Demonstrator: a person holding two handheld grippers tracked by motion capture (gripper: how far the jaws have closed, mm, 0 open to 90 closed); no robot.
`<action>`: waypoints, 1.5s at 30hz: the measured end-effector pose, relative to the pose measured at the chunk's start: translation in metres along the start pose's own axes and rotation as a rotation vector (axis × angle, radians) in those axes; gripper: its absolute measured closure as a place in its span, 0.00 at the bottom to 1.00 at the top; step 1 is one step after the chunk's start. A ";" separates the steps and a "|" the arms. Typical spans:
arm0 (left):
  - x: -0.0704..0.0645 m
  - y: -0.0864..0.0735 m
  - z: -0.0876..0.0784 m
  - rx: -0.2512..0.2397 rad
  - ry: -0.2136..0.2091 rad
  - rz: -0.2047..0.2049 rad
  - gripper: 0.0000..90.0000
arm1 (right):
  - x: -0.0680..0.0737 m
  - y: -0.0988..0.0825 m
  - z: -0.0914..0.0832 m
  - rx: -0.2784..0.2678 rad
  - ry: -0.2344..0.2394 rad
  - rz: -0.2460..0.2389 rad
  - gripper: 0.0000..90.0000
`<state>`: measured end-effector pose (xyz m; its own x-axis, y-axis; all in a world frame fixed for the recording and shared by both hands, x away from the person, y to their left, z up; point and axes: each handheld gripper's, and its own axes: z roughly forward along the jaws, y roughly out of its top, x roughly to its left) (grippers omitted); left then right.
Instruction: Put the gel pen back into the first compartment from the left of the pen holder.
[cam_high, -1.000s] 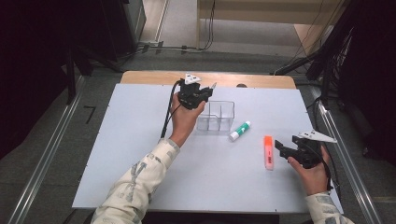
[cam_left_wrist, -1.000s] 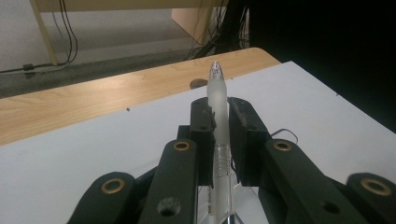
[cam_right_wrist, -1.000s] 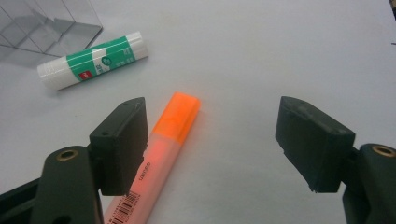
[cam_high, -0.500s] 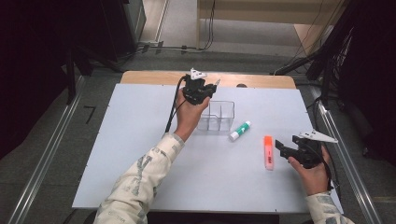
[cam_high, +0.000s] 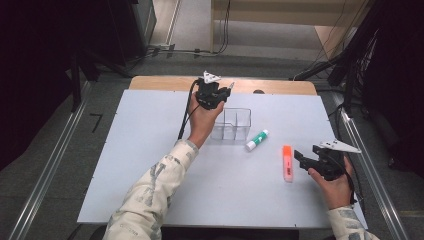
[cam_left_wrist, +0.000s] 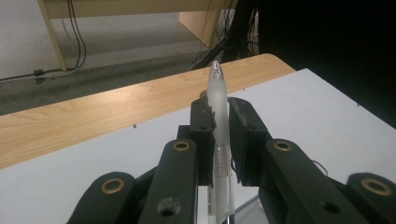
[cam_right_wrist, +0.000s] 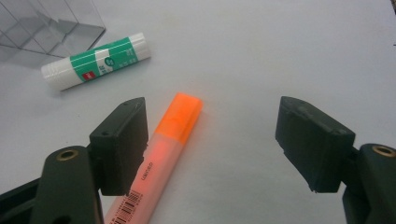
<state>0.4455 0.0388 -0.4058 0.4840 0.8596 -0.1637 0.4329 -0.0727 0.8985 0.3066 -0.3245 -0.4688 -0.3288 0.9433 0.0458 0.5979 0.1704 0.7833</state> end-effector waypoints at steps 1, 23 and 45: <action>0.000 0.000 0.000 0.000 0.001 0.000 0.90 | 0.000 0.000 0.000 0.000 0.000 0.000 0.27; -0.002 0.000 0.004 0.015 -0.010 -0.011 0.90 | 0.000 0.000 0.001 0.002 0.002 -0.005 0.27; -0.004 -0.019 -0.010 0.025 -0.022 0.009 0.90 | 0.001 0.000 0.003 0.010 -0.001 -0.009 0.27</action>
<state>0.4276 0.0417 -0.4184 0.5042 0.8476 -0.1652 0.4476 -0.0929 0.8894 0.3080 -0.3225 -0.4706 -0.3335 0.9420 0.0377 0.6017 0.1819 0.7777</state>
